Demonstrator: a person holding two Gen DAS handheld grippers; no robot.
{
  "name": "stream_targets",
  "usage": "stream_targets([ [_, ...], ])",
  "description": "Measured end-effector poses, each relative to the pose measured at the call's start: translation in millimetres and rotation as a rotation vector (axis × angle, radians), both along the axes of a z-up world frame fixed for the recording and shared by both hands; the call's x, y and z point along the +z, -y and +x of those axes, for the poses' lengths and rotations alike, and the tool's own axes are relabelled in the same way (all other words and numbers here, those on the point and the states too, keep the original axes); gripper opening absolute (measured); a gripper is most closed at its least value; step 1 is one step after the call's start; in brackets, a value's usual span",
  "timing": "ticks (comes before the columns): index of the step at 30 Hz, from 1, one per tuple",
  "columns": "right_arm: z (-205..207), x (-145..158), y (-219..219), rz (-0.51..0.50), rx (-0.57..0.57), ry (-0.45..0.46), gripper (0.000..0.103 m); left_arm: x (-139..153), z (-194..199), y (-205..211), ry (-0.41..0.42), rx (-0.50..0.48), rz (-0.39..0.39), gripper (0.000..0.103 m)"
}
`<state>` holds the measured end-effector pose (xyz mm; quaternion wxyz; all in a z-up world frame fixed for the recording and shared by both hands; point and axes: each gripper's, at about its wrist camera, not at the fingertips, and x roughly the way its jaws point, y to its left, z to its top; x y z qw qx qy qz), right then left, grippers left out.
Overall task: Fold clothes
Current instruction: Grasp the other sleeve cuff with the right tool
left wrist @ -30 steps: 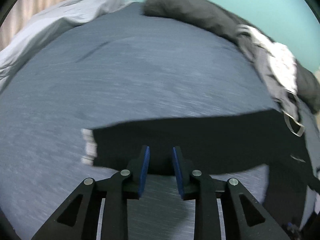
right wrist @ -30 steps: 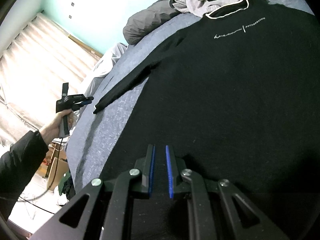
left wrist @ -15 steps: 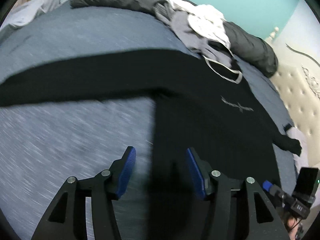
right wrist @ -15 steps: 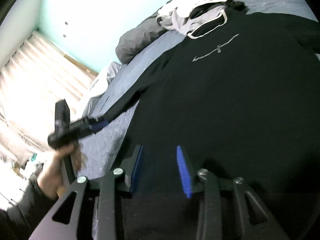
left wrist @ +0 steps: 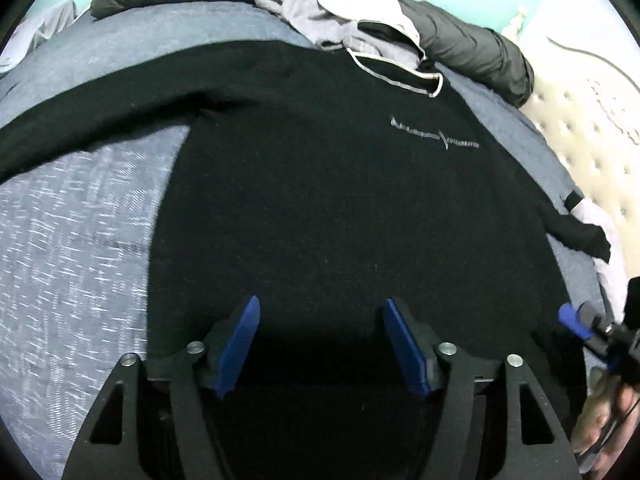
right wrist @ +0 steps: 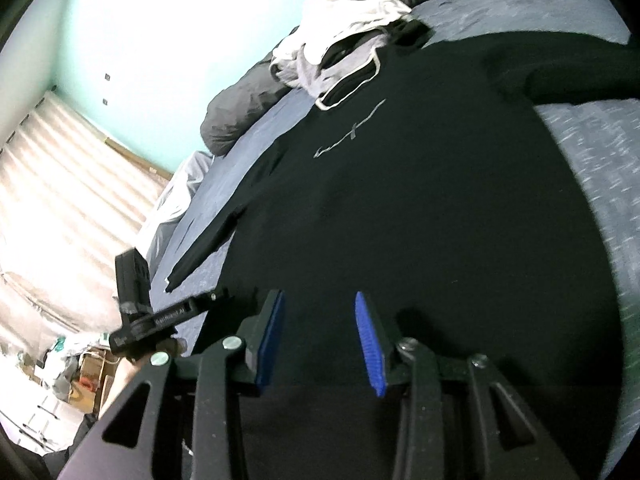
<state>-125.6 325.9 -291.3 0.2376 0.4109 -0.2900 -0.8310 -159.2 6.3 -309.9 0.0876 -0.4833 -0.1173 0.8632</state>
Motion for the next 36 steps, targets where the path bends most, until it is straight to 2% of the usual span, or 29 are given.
stream_targets([
  [4, -1.1, 6.1, -23.7, 0.009, -0.053, -0.011, 0.042, -0.2, -3.8, -5.3, -0.010, -0.013, -0.019, 0.075],
  [8, 7.2, 18.2, -64.4, 0.035, -0.162, -0.025, 0.046, 0.1, -1.4, -2.2, -0.006, 0.004, -0.004, 0.077],
  [12, 10.8, 36.5, -120.5, 0.088, -0.286, -0.022, 0.050, 0.3, 0.6, -4.4, -0.013, -0.008, -0.011, 0.077],
  [18, 22.9, 71.4, -221.4, 0.276, -0.450, -0.005, 0.057, 0.0, 3.3, 1.7, -0.011, 0.003, 0.020, 0.077],
  [25, 32.5, 91.2, -334.9, 0.353, -0.683, 0.028, 0.058, -0.1, 4.7, -0.5, -0.013, 0.011, 0.015, 0.077],
  [30, 13.2, 84.2, -371.1, 0.385, -0.691, 0.085, 0.058, -0.5, 3.4, -2.3, -0.012, 0.010, 0.013, 0.078],
  [36, -11.3, 70.3, -385.1, 0.436, -0.706, 0.134, 0.058, -2.2, 1.7, -3.9, -0.011, 0.007, 0.005, 0.079],
])
